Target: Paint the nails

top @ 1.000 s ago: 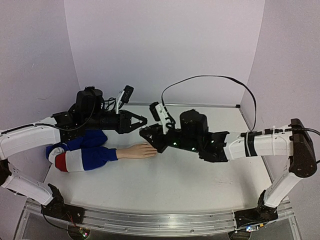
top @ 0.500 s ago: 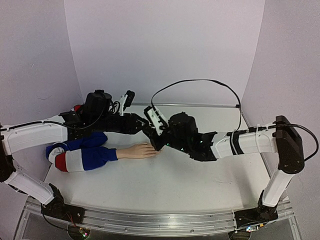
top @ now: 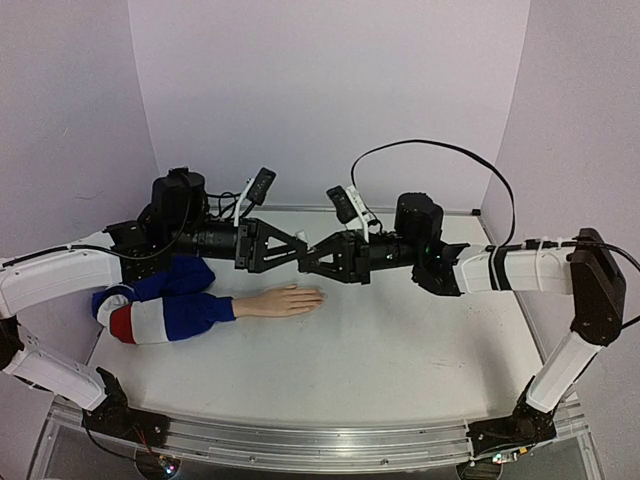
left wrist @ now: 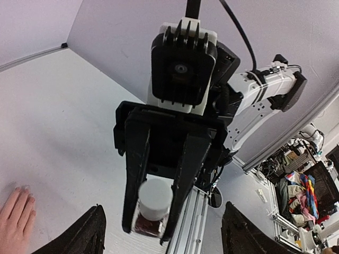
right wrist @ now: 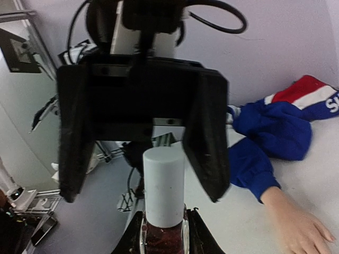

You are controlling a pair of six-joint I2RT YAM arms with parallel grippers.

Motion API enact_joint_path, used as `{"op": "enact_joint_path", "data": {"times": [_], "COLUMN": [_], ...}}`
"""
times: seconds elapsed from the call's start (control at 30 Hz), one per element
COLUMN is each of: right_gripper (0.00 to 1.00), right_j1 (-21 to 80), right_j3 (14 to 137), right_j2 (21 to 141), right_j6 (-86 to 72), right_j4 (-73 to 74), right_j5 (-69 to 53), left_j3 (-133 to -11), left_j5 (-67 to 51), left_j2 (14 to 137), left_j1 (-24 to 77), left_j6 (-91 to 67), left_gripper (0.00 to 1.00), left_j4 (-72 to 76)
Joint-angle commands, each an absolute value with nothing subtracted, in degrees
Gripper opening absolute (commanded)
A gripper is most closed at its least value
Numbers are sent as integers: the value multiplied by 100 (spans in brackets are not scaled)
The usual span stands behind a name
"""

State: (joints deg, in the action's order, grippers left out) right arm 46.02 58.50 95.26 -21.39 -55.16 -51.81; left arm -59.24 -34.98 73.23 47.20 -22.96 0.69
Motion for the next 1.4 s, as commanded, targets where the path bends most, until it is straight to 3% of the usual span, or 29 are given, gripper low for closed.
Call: {"op": "enact_joint_path", "data": {"times": [0.0,0.13,0.33,0.6,1.03,1.17,1.23,1.3,1.37], "right_gripper": [0,1,0,0,0,0,0,0,0], "right_j1": [4625,4721,4748,4761,4755,5001,5605,6363,6687], "right_j3": [5845,5889,5871,5854,5718,5655,5783,5953,6007], "right_j2": [9403,9502,9548,9654,9496,9005,8909,9195,9626], "right_j6": [-2991,-3259,-3291,-3300,-2633,-1244,-576,44,966], "right_j4": [-6803,-7216,-7285,-7287,-6588,-5052,-4372,-4443,-5339], "right_j5": [-6264,-6496,-6460,-6417,-5789,-3282,-204,3826,5654], "left_j3": [-6004,-6012,-6090,-6222,-6242,-6106,-6043,-6025,-6041], "left_j5": [-4023,-4074,-4253,-4254,-3648,-3007,-2334,-1518,-1074], "left_j2": [7158,7143,7172,7330,7452,7422,7395,7392,7450], "left_j1": [4702,4707,4735,4938,4978,5006,5058,5104,5106], "left_j6": [-2361,-2359,-2368,-2391,-2372,-2352,-2365,-2476,-2622], "left_gripper": [73,68,49,50,11,0,0,0,0], "left_j4": [803,833,852,905,903,804,598,261,46]}}
